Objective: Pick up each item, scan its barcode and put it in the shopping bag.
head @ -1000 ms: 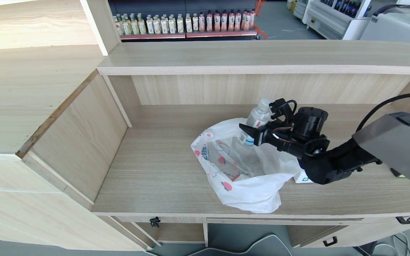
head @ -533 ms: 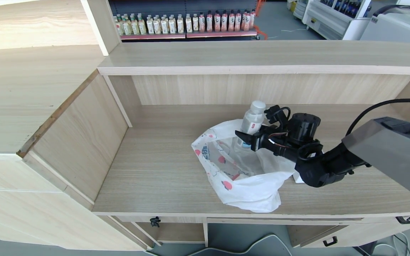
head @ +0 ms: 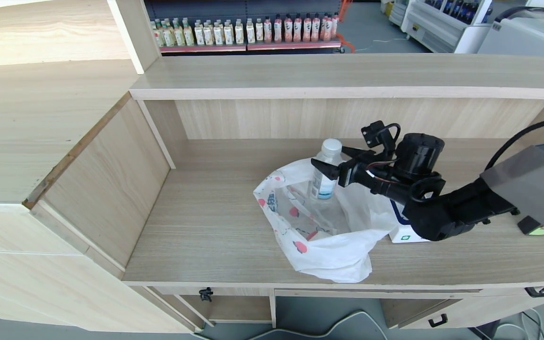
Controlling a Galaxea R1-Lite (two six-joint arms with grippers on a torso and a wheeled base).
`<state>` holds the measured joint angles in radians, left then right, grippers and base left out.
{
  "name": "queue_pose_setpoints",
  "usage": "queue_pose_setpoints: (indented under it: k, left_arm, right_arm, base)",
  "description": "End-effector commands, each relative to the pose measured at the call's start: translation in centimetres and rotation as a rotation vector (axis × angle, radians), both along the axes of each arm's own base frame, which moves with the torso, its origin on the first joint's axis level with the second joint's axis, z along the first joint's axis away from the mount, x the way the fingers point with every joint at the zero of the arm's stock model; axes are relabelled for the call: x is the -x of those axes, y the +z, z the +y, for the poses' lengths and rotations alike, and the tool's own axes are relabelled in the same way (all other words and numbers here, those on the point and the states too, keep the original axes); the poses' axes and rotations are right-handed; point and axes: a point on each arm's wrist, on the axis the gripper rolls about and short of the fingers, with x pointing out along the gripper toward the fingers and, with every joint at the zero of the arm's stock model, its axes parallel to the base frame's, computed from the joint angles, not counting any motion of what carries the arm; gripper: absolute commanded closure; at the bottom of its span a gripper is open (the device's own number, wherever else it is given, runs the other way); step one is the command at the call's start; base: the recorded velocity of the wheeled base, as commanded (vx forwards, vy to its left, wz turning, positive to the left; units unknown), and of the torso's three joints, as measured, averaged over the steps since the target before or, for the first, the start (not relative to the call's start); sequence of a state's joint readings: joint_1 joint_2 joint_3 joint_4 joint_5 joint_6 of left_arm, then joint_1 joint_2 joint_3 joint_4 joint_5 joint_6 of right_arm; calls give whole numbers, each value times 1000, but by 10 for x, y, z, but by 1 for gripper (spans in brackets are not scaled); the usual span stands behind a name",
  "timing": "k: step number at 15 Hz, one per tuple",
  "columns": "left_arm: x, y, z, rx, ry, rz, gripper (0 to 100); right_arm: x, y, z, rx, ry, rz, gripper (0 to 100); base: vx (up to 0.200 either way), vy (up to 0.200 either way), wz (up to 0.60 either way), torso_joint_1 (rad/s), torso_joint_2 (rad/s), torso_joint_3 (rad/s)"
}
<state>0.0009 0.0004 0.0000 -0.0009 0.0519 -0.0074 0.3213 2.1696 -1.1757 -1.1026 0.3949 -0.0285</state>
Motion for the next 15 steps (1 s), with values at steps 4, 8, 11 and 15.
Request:
queue_pose_setpoints:
  k: [4, 8, 11, 15]
  left_arm:
    - [0, 0, 0, 0, 1, 0, 0]
    - [0, 0, 0, 0, 1, -1, 0]
    - [0, 0, 0, 2, 1, -1, 0]
    - [0, 0, 0, -1, 1, 0, 0]
  right_arm:
    - [23, 52, -15, -34, -23, -99, 0]
    - [59, 75, -41, -19, -67, -118, 0]
    - [109, 77, -88, 65, -211, -24, 0]
    - [142, 74, -144, 178, -404, 63, 0]
  base:
    - [0, 0, 0, 0, 0, 0]
    - [0, 0, 0, 0, 0, 0]
    - [0, 0, 0, 0, 0, 0]
    - [0, -200, 0, -4, 2, 5]
